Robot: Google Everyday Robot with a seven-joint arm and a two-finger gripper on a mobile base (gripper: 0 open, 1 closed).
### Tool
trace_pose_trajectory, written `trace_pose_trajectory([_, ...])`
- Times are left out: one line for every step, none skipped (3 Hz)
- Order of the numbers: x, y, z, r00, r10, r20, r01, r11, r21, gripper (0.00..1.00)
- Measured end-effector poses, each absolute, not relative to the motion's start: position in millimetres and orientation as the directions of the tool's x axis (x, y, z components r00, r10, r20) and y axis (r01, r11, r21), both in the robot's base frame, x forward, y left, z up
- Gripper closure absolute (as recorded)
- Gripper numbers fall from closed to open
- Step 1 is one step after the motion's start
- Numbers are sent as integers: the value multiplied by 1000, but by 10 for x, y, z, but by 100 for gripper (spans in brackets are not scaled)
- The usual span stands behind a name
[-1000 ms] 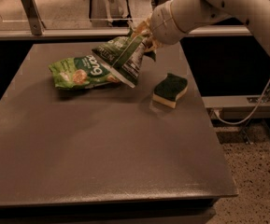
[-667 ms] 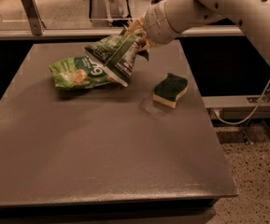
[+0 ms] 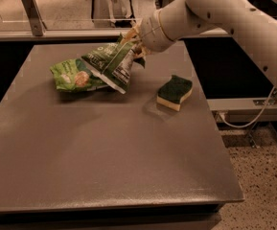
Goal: Move green jalapeno chip bag near green rice chip bag
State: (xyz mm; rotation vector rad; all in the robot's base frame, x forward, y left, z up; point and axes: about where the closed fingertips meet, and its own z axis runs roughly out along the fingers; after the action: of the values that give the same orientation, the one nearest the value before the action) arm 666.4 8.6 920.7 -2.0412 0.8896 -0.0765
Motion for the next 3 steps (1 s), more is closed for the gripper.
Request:
trace_pose_trajectory([6660, 108, 9196, 743, -613, -267, -562, -356, -746, 58])
trace_pose_trajectory([6657, 131, 9184, 745, -611, -268, -562, -359, -745, 35])
trace_pose_trajectory([6653, 153, 9172, 747, -608, -270, -562, -361, -744, 12])
